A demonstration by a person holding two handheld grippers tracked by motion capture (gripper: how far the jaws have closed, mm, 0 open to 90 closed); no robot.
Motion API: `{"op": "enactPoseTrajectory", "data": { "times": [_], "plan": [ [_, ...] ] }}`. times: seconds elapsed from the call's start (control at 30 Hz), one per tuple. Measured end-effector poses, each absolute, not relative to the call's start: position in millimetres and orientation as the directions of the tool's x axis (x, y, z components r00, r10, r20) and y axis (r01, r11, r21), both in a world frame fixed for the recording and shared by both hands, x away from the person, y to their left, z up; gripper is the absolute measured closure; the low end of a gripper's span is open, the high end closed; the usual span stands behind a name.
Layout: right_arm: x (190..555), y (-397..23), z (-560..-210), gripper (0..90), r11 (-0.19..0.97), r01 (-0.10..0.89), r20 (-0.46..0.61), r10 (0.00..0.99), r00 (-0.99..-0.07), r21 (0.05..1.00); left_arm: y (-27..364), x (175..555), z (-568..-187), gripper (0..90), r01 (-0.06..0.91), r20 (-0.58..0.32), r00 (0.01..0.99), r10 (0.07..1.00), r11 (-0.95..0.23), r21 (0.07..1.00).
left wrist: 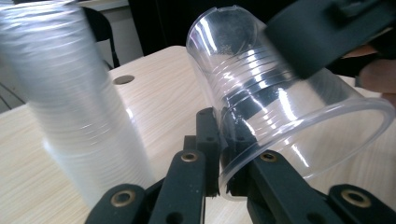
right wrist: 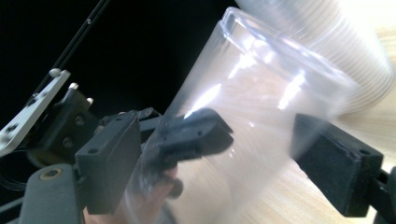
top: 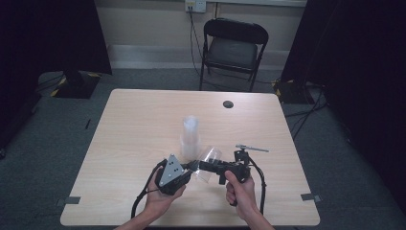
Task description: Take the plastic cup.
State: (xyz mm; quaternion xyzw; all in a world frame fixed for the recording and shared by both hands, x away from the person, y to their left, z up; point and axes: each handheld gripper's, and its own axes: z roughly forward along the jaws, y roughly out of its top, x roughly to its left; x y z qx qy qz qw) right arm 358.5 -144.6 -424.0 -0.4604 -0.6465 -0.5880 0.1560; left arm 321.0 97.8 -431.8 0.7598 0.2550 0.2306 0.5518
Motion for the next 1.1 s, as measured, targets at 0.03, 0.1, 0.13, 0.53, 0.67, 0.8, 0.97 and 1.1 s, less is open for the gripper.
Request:
{"op": "enactPoseTrajectory", "data": {
  "times": [0.03, 0.1, 0.13, 0.53, 0.67, 0.8, 0.97, 1.1],
  "plan": [
    [358, -145, -423, 15.9, -0.116, 0.774, 0.739, 0.413, -0.532, 0.622, 100, 322, -431, 87.0, 0.14, 0.058, 0.761, 0.646, -0.251, 0.958],
    [358, -147, -422, 15.9, -0.116, 0.766, 0.731, 0.417, -0.54, 0.632, 102, 324, -431, 87.0, 0.146, 0.049, 0.761, 0.647, -0.244, 0.959],
    [358, -147, -421, 15.8, -0.114, 0.759, 0.723, 0.421, -0.548, 0.641, 107, 327, -430, 87.0, 0.162, 0.029, 0.767, 0.641, -0.237, 0.958],
    [357, -150, -419, 15.0, -0.074, 0.682, 0.623, 0.486, -0.613, 0.728, 122, 337, -426, 87.0, 0.24, -0.073, 0.783, 0.618, -0.191, 0.952],
    [356, -152, -418, 15.3, -0.061, 0.665, 0.6, 0.498, -0.626, 0.744, 124, 340, -426, 87.0, 0.261, -0.101, 0.791, 0.604, -0.182, 0.948],
    [355, -153, -417, 15.3, -0.038, 0.639, 0.56, 0.525, -0.641, 0.768, 128, 342, -425, 87.0, 0.287, -0.123, 0.792, 0.598, -0.187, 0.94],
    [354, -152, -417, 15.9, -0.002, 0.606, 0.501, 0.566, -0.655, 0.796, 130, 344, -423, 87.1, 0.308, -0.137, 0.795, 0.59, -0.199, 0.93],
    [353, -153, -417, 18.2, 0.049, 0.571, 0.436, 0.592, -0.677, 0.82, 132, 345, -421, 87.2, 0.337, -0.164, 0.804, 0.571, -0.212, 0.917]
  ]
}}
